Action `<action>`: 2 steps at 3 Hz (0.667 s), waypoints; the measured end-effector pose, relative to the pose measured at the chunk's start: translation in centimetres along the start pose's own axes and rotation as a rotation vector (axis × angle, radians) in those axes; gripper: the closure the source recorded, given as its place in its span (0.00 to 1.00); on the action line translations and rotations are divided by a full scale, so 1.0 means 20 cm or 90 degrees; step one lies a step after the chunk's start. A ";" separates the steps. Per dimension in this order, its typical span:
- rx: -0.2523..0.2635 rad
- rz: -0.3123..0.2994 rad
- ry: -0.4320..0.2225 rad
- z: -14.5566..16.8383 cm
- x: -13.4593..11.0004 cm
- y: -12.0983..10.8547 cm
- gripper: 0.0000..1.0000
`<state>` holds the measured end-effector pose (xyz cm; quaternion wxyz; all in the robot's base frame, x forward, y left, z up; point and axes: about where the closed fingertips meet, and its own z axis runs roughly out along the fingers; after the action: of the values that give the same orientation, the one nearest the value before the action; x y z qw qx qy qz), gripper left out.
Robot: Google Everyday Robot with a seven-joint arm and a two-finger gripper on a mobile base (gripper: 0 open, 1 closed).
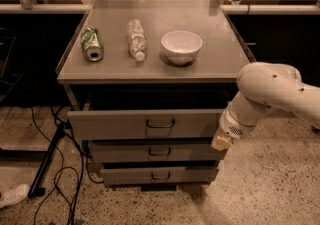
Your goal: Close top drawer
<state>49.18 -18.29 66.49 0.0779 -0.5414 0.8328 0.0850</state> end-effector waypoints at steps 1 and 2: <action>0.000 0.000 0.000 0.00 0.00 0.00 1.00; 0.013 -0.016 0.021 0.04 -0.05 -0.01 1.00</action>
Offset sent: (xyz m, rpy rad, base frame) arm 0.0112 0.0150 -0.0063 -0.0714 -0.0209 0.0393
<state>49.86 -17.31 65.95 0.0713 -0.5524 0.8278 0.0665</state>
